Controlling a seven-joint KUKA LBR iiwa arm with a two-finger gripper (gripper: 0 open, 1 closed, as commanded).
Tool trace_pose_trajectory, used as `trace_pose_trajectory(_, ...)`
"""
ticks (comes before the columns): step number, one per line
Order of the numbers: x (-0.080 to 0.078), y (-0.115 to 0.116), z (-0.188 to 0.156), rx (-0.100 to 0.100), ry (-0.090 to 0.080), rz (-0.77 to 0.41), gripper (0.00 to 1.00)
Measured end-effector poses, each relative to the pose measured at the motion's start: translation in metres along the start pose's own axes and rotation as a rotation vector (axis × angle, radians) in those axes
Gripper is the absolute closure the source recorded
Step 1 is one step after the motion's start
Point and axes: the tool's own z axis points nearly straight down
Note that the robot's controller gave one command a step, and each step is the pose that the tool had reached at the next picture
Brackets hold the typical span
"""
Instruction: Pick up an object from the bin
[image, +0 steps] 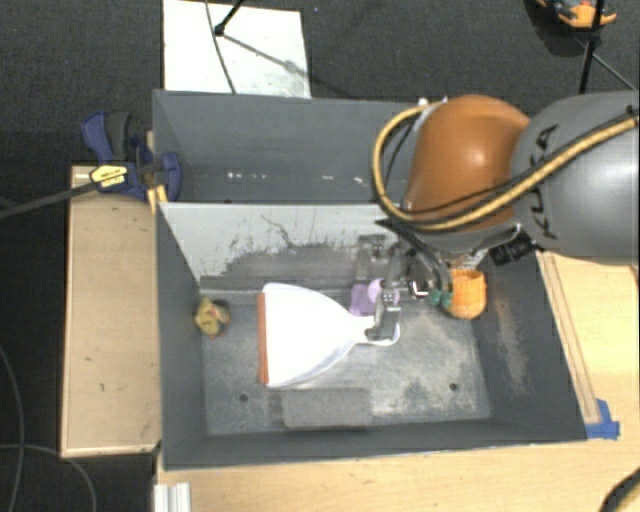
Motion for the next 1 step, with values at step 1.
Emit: trace_pose_trajectory(1, -0.0013, -0.0003, -0.0048, 0.000, -0.008, 0.001, 0.00)
